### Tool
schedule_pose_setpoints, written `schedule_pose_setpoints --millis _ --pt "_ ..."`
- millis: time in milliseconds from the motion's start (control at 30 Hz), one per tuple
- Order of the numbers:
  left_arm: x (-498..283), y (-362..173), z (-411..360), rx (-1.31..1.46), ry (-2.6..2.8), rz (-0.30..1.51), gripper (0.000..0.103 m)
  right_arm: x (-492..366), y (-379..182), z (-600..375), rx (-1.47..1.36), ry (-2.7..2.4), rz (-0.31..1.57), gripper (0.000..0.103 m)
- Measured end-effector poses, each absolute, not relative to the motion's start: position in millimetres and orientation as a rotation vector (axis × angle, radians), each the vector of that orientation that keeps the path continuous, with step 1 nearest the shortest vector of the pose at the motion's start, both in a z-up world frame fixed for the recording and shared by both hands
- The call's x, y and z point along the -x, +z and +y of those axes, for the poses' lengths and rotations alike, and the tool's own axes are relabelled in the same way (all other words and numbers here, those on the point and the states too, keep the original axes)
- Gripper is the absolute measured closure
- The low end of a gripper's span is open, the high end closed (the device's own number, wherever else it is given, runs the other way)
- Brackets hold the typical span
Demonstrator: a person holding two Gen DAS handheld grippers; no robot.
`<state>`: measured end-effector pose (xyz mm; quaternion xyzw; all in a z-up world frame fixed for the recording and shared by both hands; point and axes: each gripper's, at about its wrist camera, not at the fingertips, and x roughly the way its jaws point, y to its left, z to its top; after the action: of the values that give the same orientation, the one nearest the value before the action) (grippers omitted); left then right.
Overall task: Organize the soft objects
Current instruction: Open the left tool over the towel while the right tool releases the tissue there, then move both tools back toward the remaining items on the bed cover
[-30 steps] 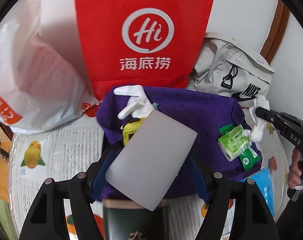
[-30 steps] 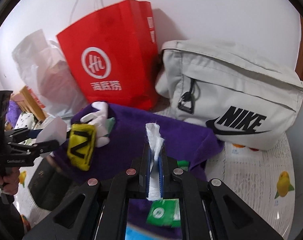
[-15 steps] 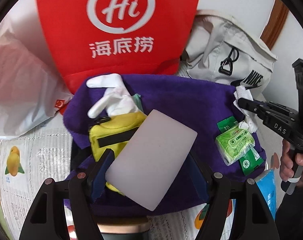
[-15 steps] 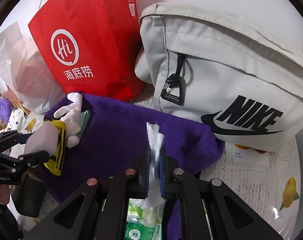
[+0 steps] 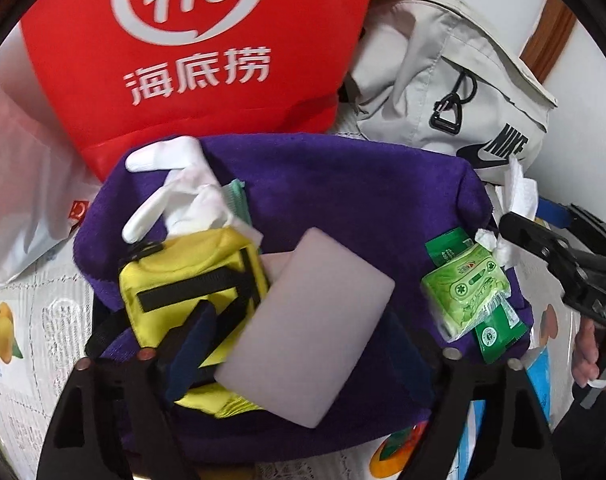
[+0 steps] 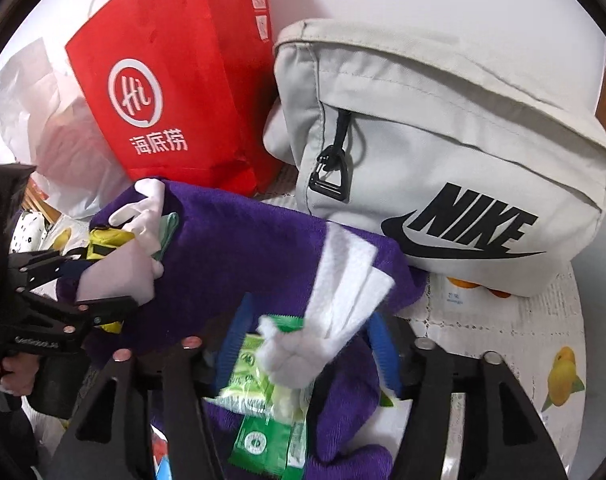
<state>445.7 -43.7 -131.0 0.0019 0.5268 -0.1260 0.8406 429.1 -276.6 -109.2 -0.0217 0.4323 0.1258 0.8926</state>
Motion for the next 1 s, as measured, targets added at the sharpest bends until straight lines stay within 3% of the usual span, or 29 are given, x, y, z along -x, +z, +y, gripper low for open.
schedule_pose_setpoints --millis 133,1000 --pt "-444 -129 -52 -0.018 -0.267 1.116 0.009 -423 -105 -268 0.089 0.28 0.883 0.028" --pt "-373 -76 -8 0.05 -0.226 1.052 0.008 -382 -62 -249 0.003 0.409 0.814 0.026"
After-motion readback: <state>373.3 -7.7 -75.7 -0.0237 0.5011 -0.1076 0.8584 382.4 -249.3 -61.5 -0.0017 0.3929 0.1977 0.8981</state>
